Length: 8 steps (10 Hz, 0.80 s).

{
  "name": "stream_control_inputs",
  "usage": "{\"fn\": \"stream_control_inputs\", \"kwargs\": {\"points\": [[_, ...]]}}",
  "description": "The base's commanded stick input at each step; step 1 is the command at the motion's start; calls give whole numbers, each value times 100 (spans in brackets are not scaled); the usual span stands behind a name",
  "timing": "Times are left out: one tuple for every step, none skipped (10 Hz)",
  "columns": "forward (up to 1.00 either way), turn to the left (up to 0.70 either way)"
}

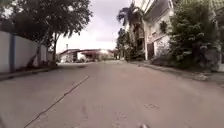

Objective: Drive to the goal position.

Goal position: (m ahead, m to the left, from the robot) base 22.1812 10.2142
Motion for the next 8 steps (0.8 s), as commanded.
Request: {"fn": "stream_control_inputs", "kwargs": {"points": [[85, 0], [85, 0], [85, 0], [85, 0], [85, 0], [100, 0], [100, 0], [100, 0]]}}
